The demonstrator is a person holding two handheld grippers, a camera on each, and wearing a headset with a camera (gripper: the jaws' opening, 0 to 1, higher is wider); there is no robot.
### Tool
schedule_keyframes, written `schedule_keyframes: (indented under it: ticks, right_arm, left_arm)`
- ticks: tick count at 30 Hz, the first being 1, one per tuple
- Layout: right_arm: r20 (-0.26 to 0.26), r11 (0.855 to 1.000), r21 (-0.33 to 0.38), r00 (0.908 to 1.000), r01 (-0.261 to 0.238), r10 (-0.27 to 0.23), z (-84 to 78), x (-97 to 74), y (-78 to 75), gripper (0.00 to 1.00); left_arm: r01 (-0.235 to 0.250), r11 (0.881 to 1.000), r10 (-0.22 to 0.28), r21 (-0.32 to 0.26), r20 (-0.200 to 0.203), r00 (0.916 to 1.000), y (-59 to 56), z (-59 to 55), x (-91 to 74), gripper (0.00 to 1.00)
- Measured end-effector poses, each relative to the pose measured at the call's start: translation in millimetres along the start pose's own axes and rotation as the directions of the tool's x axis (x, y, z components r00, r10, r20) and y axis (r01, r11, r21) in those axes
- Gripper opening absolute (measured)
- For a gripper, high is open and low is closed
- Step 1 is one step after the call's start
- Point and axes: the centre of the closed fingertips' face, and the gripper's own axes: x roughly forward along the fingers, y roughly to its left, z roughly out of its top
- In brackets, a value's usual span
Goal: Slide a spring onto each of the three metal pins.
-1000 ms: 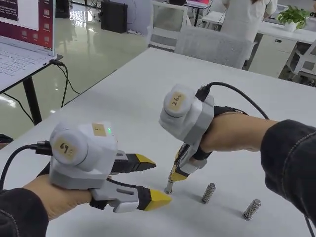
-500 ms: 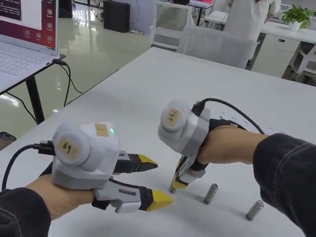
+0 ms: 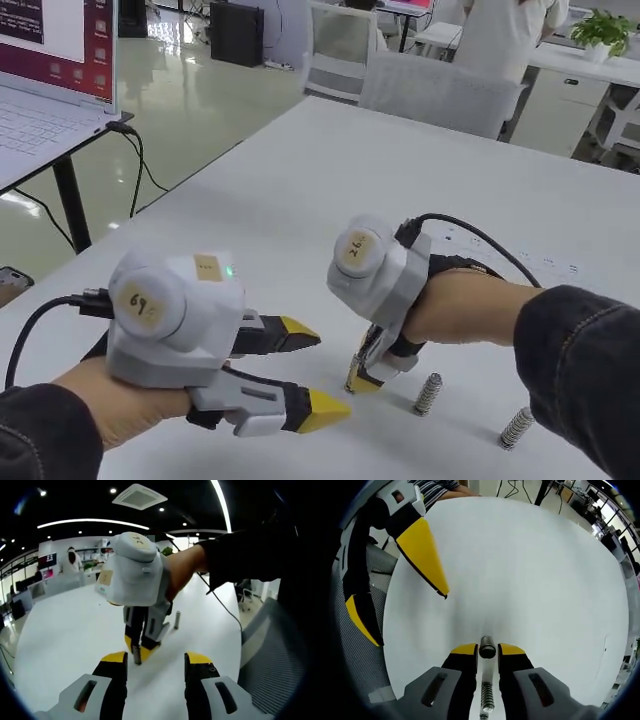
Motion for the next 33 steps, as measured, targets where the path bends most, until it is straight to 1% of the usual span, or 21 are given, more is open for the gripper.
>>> schedule_keyframes:
  ticks: [6, 11, 16, 19, 23, 26, 33]
  right_arm:
    - [0.025, 1.0, 0.025, 0.9996, 0.011, -0.011, -5.9, -4.6, -3.4, 0.2]
    - [0.054, 0.998, 0.056, 0.998, 0.03, -0.033, -12.1, -10.4, -7.8, 0.27]
    - [0.09, 0.995, 0.083, 0.9944, 0.048, -0.056, -15.9, -19.5, -9.7, 0.33]
    - [0.116, 0.993, 0.103, 0.9907, 0.058, -0.07, -19.2, -24.9, -10.3, 0.36]
    - [0.145, 0.989, 0.127, 0.985, 0.075, -0.093, -26.3, -32.4, -10.1, 0.4]
    - [0.169, 0.986, 0.144, 0.9791, 0.089, -0.113, -30.5, -39.0, -10.4, 0.43]
    - [0.242, 0.974, 0.181, 0.9537, 0.136, -0.178, -37.3, -61.4, -10.3, 0.48]
  left_arm:
    - [0.005, 1.0, -0.005, 0.002, -0.006, 1.0, -1.4, -0.5, 1.1, 0.4]
    - [0.007, 1.0, -0.006, 0.002, -0.007, 1.0, -1.8, -0.4, 1.4, 0.4]
    - [0.01, 1.0, -0.01, 0.004, -0.011, 0.9999, -2.9, -1.0, 2.1, 0.4]
    - [0.009, 1.0, -0.009, 0.004, -0.012, 0.9999, -3.1, -0.9, 2.4, 0.4]
    - [0.01, 1.0, -0.01, 0.004, -0.013, 0.9999, -3.2, -0.9, 2.8, 0.41]
    - [0.011, 1.0, -0.011, 0.003, -0.016, 0.9998, -3.4, -1.9, 3.2, 0.41]
    - [0.015, 1.0, -0.014, 0.002, -0.024, 0.9996, -4.3, -3.5, 4.6, 0.41]
